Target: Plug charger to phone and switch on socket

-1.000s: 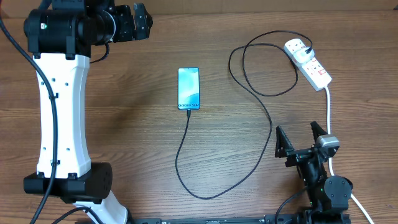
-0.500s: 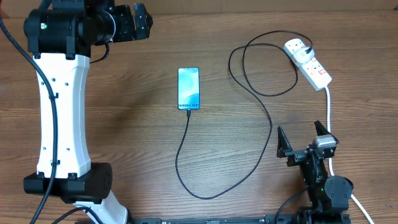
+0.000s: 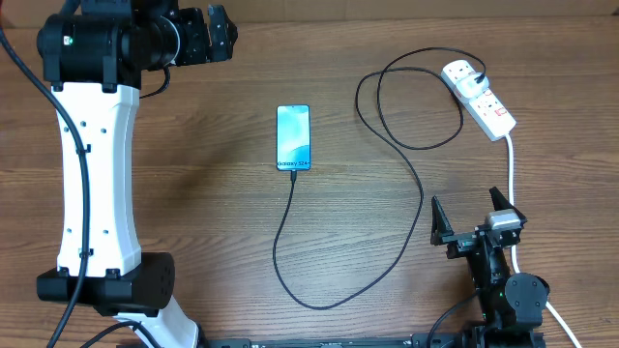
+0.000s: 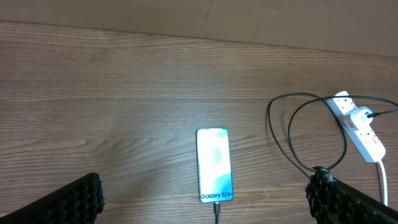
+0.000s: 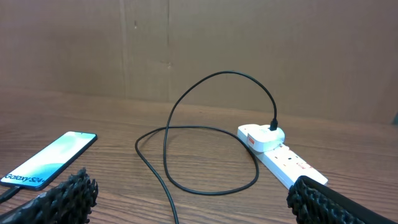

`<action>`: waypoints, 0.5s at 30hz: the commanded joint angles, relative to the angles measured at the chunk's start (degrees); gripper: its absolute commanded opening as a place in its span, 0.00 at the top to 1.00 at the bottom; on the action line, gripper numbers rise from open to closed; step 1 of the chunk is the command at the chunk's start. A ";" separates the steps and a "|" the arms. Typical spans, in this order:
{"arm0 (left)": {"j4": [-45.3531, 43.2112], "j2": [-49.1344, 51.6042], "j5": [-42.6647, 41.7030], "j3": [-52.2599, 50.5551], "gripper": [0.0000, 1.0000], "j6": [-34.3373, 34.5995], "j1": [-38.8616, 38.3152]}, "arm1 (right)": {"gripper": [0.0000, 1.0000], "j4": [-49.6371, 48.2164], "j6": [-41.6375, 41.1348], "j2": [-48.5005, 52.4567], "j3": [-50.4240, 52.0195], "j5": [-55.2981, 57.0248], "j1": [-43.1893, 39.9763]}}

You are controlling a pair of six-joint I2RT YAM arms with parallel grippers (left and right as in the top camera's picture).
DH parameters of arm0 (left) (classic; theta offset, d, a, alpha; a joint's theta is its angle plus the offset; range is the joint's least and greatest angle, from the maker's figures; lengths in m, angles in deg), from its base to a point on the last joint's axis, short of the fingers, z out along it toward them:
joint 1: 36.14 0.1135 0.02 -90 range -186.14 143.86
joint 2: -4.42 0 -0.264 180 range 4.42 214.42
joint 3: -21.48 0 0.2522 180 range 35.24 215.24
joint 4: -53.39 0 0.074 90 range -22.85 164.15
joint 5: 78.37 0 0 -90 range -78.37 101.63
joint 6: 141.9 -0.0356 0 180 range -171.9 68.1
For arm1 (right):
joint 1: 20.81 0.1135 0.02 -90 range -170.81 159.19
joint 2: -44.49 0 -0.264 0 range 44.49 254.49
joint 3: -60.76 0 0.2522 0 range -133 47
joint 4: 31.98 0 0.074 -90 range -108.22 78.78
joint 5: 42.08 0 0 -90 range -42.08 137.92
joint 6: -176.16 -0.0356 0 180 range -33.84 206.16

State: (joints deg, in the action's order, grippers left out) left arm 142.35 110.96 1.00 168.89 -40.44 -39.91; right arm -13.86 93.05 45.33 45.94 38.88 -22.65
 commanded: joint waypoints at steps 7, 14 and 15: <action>-0.17 0.11 0.33 0.02 0.00 -0.72 -0.37 | 0.00 -0.26 0.46 -0.68 0.57 -0.24 -0.26; 0.26 0.15 0.61 0.02 0.00 -0.76 -0.37 | 0.00 -0.26 0.46 -0.68 0.57 -0.24 -0.26; 1.16 0.20 1.64 0.02 0.00 -0.76 -0.37 | 0.00 -0.26 0.46 -0.68 0.57 -0.24 -0.26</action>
State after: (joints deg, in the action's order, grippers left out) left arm 142.46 110.96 1.00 168.89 -40.44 -39.91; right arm -13.88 93.29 45.33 45.94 38.88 -22.65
